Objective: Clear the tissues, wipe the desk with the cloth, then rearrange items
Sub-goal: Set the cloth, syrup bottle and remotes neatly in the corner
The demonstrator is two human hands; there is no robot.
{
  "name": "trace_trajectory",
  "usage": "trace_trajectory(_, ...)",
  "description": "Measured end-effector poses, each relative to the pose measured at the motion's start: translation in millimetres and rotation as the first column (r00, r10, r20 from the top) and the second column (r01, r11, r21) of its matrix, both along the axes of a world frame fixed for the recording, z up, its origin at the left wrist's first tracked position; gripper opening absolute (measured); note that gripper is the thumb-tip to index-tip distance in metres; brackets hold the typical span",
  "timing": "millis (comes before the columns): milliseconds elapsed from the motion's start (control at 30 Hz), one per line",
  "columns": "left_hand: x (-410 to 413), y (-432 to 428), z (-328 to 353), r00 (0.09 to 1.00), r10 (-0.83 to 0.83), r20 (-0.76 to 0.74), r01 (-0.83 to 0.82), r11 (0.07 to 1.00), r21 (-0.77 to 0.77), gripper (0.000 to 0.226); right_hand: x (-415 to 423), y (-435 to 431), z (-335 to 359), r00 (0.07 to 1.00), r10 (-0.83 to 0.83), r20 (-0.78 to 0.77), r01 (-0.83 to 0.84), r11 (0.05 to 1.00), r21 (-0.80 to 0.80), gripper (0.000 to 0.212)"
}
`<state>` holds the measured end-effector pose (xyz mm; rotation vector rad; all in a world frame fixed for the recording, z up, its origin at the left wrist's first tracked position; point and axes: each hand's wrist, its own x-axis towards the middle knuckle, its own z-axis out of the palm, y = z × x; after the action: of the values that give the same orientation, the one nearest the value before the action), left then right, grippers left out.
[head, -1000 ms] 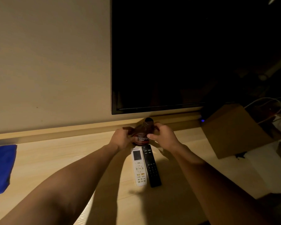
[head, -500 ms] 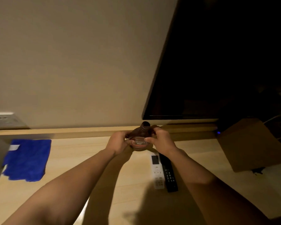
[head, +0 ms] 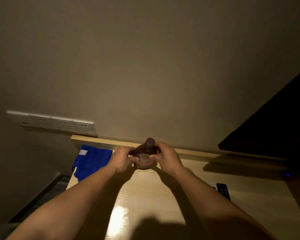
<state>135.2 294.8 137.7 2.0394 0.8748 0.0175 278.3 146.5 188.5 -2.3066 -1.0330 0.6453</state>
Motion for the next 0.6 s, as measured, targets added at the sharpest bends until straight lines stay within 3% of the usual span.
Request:
trace_trajectory(267,-44,59,-12,0.996,0.083,-0.014,-0.084,0.996,-0.021,0.040,-35,68,-11,0.997,0.070,0.031,-0.070,0.997,-0.021,0.037)
trace_trajectory(600,-55,87,-34,0.990,0.139,-0.003,-0.139,0.989,-0.051,0.040,-54,104,-26,1.000,0.027,0.015,-0.026,0.999,-0.038,0.038)
